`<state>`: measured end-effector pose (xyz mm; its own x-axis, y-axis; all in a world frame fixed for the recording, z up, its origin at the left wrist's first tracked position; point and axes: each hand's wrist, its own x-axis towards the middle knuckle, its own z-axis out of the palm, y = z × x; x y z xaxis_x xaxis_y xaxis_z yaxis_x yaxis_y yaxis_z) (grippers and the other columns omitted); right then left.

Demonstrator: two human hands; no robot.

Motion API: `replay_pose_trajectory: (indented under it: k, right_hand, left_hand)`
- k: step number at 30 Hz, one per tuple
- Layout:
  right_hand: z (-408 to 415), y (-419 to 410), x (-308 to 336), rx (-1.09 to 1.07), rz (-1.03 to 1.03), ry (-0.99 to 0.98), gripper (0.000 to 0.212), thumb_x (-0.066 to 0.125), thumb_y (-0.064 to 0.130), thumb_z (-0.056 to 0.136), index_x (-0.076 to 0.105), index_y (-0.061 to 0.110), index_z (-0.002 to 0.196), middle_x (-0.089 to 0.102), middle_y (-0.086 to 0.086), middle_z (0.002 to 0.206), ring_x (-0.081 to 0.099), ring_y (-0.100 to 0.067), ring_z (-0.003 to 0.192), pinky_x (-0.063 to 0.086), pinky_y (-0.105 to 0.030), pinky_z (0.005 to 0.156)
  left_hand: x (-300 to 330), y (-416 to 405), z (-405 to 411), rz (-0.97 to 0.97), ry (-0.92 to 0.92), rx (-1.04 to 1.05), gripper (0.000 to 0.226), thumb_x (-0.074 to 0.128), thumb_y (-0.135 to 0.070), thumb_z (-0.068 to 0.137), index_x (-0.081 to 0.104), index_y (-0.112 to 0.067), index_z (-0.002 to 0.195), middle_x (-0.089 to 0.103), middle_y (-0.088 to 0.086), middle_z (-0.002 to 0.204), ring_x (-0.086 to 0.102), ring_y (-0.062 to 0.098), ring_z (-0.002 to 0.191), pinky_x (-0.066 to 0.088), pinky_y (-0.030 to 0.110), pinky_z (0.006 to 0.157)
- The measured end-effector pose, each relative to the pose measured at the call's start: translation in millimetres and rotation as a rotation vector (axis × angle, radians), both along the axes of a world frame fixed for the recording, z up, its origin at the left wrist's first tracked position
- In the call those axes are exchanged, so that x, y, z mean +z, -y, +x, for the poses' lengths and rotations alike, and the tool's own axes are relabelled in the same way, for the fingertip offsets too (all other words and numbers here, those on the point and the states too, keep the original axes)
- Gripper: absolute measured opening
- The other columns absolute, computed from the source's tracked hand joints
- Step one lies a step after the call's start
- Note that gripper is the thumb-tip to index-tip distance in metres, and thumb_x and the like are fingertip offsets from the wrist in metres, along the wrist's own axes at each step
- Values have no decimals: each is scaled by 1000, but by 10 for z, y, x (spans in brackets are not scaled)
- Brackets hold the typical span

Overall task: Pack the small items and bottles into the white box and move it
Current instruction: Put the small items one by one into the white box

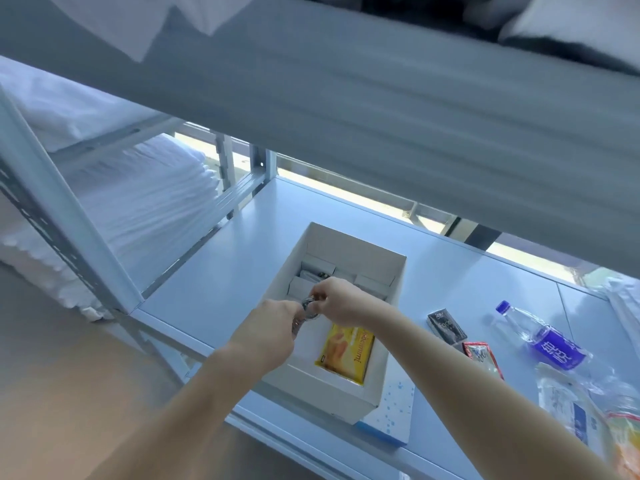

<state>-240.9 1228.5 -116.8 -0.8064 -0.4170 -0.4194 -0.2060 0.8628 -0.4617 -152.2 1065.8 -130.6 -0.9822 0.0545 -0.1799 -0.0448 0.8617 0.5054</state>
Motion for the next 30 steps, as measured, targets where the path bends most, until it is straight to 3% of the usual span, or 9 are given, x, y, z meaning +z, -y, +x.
replay_pose_trajectory:
  k: [5,10,12,14,17,20,24,27,30]
  right_hand:
    - [-83,199,-142,42,84,-76,17,58,18,98,69,6,102,69,-16,102,64,-33,85,51,-40,70]
    - [-175,292,-286,102,138,-191,14,64,17,95,69,8,104,67,-13,106,64,-34,93,49,-35,70]
    - [-210,299,-333,126,157,-242,17,62,12,95,64,7,110,62,-13,115,62,-34,102,49,-36,77]
    - [-216,253,-357,193,206,-321,27,61,11,96,57,8,123,53,-12,124,58,-35,111,49,-39,82]
    - [-92,83,-362,411,320,-426,53,69,24,93,46,17,140,41,-7,145,47,-32,128,48,-45,88]
    - [75,-83,-366,628,372,-430,64,66,32,94,36,23,150,33,-1,156,39,-27,136,46,-48,97]
    - [107,-141,-333,716,440,-366,71,58,29,99,21,27,160,19,1,168,22,-27,150,40,-50,107]
    - [117,-138,-322,719,442,-361,75,57,25,99,17,29,162,13,2,171,16,-28,154,34,-53,114]
    - [121,-138,-339,707,450,-361,77,56,20,98,15,30,163,10,2,172,12,-27,156,29,-55,119]
  left_hand:
    - [-60,-61,-201,-209,106,-60,31,53,-8,93,73,-24,110,69,2,105,64,23,86,55,32,73]
    - [-87,-127,-270,-380,213,-171,23,46,4,90,57,-15,92,56,2,80,55,25,72,47,34,62]
    - [-121,-126,-254,-416,258,-224,19,45,4,91,56,-12,88,61,5,85,57,26,75,44,34,62]
    - [-147,-110,-247,-427,294,-262,15,49,-6,96,64,-7,100,67,13,108,64,29,91,50,37,71]
    - [-131,-88,-231,-397,358,-329,41,49,-37,103,58,-8,130,52,17,135,58,32,117,47,40,94]
    - [-65,-87,-218,-432,444,-405,58,42,-53,103,52,-9,139,43,19,148,52,35,127,44,41,103]
    - [35,-99,-236,-539,544,-526,66,31,-57,105,49,-6,143,42,18,153,45,34,137,39,44,110]
    - [94,-76,-243,-618,485,-653,60,31,-51,107,53,-5,139,47,19,148,44,34,137,38,45,111]
    - [150,54,-289,-812,193,-877,46,34,-40,108,64,-10,124,59,14,132,43,31,133,37,46,110]
